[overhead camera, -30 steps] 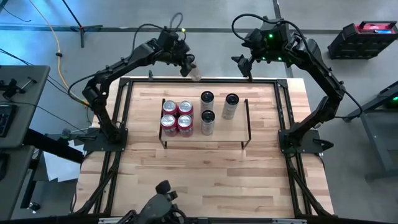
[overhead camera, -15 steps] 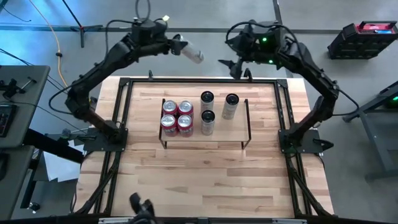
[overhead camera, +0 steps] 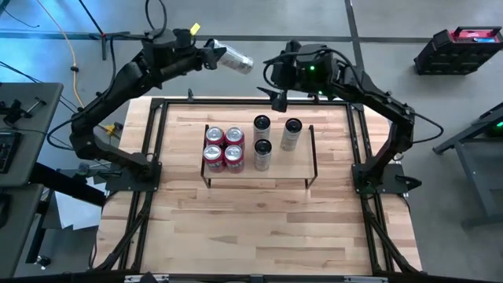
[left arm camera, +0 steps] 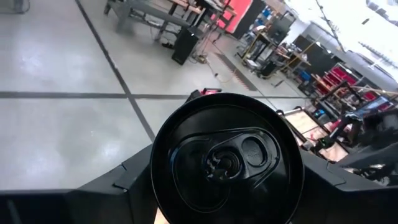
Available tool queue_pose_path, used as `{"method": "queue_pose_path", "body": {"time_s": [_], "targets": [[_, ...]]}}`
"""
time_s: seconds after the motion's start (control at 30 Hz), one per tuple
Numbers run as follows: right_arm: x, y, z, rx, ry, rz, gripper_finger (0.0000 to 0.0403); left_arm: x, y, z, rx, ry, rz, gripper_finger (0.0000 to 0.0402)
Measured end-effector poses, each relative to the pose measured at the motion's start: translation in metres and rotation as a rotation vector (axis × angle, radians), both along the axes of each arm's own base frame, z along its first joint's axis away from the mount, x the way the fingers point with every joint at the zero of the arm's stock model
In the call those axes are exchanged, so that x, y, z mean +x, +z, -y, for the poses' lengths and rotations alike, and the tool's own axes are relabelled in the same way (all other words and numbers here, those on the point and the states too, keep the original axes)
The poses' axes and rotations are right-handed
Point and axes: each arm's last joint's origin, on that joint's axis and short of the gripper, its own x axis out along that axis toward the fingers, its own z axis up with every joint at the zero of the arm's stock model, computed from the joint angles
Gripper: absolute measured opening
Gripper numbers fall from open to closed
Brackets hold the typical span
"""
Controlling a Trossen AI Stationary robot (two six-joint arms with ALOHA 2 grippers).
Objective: Place canned beverage on shelf
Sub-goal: Put the white yellow soda can on the shelf aligned with the other white yellow soda can
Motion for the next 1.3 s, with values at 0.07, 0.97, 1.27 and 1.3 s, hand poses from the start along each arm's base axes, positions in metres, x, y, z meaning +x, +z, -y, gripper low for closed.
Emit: {"method": "queue_pose_path", "body": {"time_s": [0.07,0.97,1.27,1.3], "targets": [[0.001,0.004,0.0,-0.015,-0.005,0.046,0.033,0.002,-0.002,0.003,-0.019,0.001,0.0,0.0243],[0.058,-0.04,0.063,-0.14,-0.158,0.023,0.0351,0.051,-0.019,-0.005,-0.029,0.052,0.062,0.0243],[0.067,-0.051,0.071,-0.134,-0.164,0.006,0.0351,0.06,-0.022,-0.003,-0.006,0.034,0.048,0.0243],[0.067,-0.05,0.071,-0.136,-0.166,0.013,0.035,0.06,-0.023,-0.003,-0.005,0.036,0.041,0.0243]]}}
